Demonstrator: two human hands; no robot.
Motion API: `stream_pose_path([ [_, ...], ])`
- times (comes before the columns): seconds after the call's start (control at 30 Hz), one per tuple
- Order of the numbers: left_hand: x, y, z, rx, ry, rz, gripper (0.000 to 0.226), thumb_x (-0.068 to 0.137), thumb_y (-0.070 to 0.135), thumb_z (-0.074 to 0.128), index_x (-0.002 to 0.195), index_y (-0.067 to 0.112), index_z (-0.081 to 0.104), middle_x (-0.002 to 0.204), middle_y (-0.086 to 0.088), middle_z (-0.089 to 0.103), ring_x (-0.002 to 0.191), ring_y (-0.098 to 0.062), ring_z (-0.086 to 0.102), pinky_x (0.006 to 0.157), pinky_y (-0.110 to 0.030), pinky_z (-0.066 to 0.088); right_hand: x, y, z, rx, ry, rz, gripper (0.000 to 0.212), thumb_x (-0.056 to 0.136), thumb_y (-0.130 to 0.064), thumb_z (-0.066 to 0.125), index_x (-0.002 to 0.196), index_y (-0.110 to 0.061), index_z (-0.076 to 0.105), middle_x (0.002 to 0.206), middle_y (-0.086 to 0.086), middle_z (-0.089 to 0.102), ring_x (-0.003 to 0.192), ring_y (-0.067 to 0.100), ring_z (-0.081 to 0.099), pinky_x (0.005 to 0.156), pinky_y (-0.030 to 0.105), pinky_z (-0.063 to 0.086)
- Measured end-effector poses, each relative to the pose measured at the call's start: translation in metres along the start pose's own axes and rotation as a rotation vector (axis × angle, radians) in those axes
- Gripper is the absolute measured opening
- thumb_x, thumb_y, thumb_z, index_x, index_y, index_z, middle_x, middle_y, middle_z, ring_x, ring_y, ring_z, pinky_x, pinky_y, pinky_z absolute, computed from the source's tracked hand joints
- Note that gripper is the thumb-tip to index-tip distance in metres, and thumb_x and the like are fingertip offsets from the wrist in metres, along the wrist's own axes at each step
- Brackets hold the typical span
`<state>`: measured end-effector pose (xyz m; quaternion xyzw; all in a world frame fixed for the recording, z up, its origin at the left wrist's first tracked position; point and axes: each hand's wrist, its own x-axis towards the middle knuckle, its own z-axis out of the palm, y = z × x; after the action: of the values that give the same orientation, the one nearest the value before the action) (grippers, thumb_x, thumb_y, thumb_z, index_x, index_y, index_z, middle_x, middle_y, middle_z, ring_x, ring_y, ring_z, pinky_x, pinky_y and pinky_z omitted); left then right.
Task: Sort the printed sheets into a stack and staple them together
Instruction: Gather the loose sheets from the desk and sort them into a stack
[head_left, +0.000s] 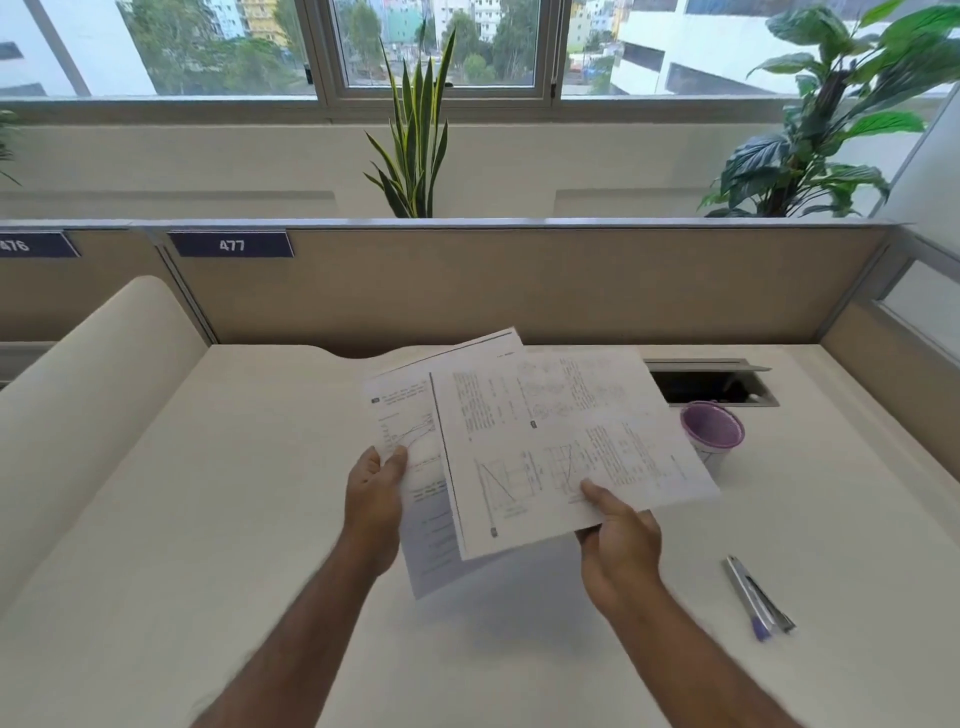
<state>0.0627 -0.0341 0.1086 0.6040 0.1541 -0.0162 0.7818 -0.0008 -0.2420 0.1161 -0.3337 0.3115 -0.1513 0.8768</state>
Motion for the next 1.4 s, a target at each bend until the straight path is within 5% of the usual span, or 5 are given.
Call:
stream_pose_path([
  [0.13, -0.007, -0.005, 0.01, -0.078, 0.067, -0.019, 0.018, 0.103, 0.012, 0.044, 0.105, 0.008, 0.062, 0.104, -0.014, 0.072, 0.087, -0.03, 0.07, 0.083, -0.043, 0.058, -0.007, 0.019, 0.009, 0.077, 0.102, 0.02, 0.05, 0.08, 0.012, 0.064, 0.125, -0.009, 0.06, 0.117, 0.007, 0.069, 0.1, 0.023, 0.069, 0.073, 0.03, 0.061],
  [0.43, -0.014, -0.014, 0.015, 0.039, -0.031, 0.068, 0.019, 0.094, 0.013, 0.063, 0.112, 0.007, 0.064, 0.106, -0.012, 0.077, 0.089, -0.028, 0.076, 0.072, -0.041, 0.062, -0.018, 0.05, 0.017, 0.015, 0.091, 0.017, 0.048, 0.081, 0.007, 0.067, 0.123, -0.015, 0.061, 0.11, 0.002, 0.071, 0.098, 0.02, 0.069, 0.069, 0.028, 0.062],
  [0.73, -0.004, 0.007, -0.002, 0.091, -0.147, 0.072, 0.016, 0.094, 0.01, 0.062, 0.11, 0.01, 0.065, 0.103, -0.008, 0.079, 0.091, -0.031, 0.076, 0.069, -0.041, 0.064, 0.049, -0.033, -0.051, 0.014, -0.042, 0.116, 0.036, 0.066, -0.042, 0.073, 0.088, -0.016, 0.061, 0.089, 0.003, 0.07, 0.073, 0.019, 0.069, 0.059, 0.028, 0.057],
  [0.97, -0.002, 0.014, -0.003, 0.134, -0.181, 0.045, 0.015, 0.095, 0.011, 0.06, 0.109, 0.014, 0.065, 0.105, -0.008, 0.079, 0.089, -0.033, 0.076, 0.072, -0.046, 0.063, 0.065, -0.078, -0.057, -0.471, -0.365, 0.321, 0.036, 0.083, -0.023, 0.062, 0.114, -0.005, 0.064, 0.108, 0.022, 0.072, 0.088, 0.037, 0.072, 0.072, 0.045, 0.06],
  [1.4, -0.006, -0.016, -0.004, -0.155, 0.141, -0.292, 0.032, 0.097, 0.009, 0.046, 0.12, -0.004, 0.064, 0.119, -0.022, 0.07, 0.099, -0.036, 0.068, 0.087, -0.046, 0.055, 0.042, -0.02, -0.073, -0.486, -0.012, 0.118, 0.016, 0.084, -0.008, 0.069, 0.098, -0.001, 0.066, 0.104, 0.02, 0.073, 0.091, 0.037, 0.069, 0.076, 0.047, 0.057],
])
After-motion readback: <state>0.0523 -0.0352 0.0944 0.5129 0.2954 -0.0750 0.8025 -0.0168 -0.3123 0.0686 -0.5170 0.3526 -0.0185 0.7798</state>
